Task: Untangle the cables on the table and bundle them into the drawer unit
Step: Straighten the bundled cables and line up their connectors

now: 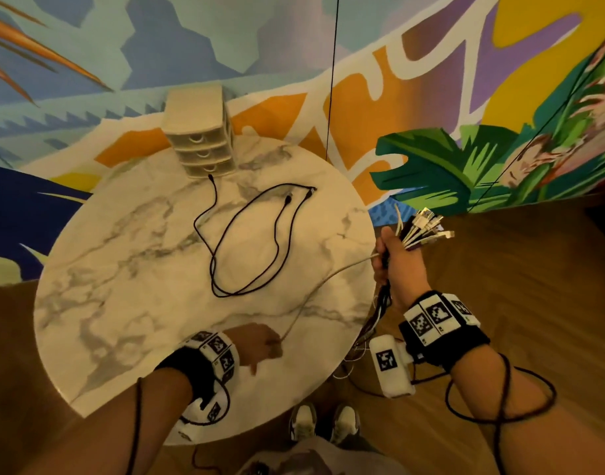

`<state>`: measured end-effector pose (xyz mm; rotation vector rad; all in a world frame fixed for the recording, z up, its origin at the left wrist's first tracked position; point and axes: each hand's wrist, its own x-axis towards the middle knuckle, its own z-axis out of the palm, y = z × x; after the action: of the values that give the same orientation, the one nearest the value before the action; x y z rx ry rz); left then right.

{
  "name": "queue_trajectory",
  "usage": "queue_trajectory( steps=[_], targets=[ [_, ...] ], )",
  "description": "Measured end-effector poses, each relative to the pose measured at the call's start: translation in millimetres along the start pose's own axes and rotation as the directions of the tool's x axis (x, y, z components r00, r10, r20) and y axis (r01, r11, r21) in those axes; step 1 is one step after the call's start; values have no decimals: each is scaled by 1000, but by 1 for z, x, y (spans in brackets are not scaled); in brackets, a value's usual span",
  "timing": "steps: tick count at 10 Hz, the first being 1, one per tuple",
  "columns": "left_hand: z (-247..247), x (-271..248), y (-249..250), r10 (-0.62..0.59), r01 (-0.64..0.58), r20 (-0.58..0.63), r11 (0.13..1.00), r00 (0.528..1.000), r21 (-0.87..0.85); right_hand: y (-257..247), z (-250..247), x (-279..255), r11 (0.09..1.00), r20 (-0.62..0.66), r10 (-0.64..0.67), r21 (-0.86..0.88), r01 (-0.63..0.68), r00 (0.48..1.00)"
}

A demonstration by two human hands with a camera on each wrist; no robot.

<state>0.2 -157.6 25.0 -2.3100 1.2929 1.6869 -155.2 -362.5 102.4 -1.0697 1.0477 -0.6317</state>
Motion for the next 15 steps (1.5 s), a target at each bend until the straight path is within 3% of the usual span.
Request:
queue_trajectory(
  steps=[1,2,3,4,5,6,7,8,9,10,11,12,13,14,15],
  targets=[
    [-2,5,43,209,-165,-257,969,944,181,-6,-8,-7,978,20,-56,-199,59,998],
    [-13,12,110,388,-448,-400,891,830,-66,-8,-21,-13,925,27,-108,-363,110,994],
    [-16,11,166,460,-546,-308,774,833,-321,-19,-36,-21,912,18,-147,-384,142,989],
    [-14,7,196,489,-589,-328,686,808,-427,-34,-62,-25,937,-55,-180,-314,154,982],
    [-3,20,198,471,-556,-302,638,829,-533,-40,-89,-26,934,-133,-221,-315,170,966],
    [23,47,176,431,-424,-47,851,901,-312,-42,-105,-28,912,-203,-246,-380,155,948],
    [42,63,163,202,-197,22,919,979,343,-42,-113,-29,914,-230,-268,-369,171,936],
    [33,49,196,231,-184,-149,943,961,278,-44,-119,-31,912,-203,-274,-364,187,940],
    [13,24,256,463,-476,-222,879,858,-6,-52,-122,-36,897,-49,-278,-370,241,959],
    [1,4,295,539,-570,-224,815,812,-104,-67,-123,-38,878,91,-337,-330,347,937],
    [-5,-2,308,561,-639,-330,739,759,-212,-83,-127,-39,842,232,-382,-312,441,894],
    [-3,-5,324,597,-703,-375,635,709,-321,-92,-136,-41,872,258,-335,-279,402,906],
    [-7,-10,328,607,-688,-348,517,714,-509,-80,-141,-39,954,290,-245,-100,283,925],
    [-22,-10,326,585,-698,-409,444,701,-561,-54,-137,-32,972,414,-206,-21,235,887],
    [-41,-15,329,578,-732,-461,432,673,-526,-37,-129,-25,897,441,-219,-261,358,870]
  ],
)
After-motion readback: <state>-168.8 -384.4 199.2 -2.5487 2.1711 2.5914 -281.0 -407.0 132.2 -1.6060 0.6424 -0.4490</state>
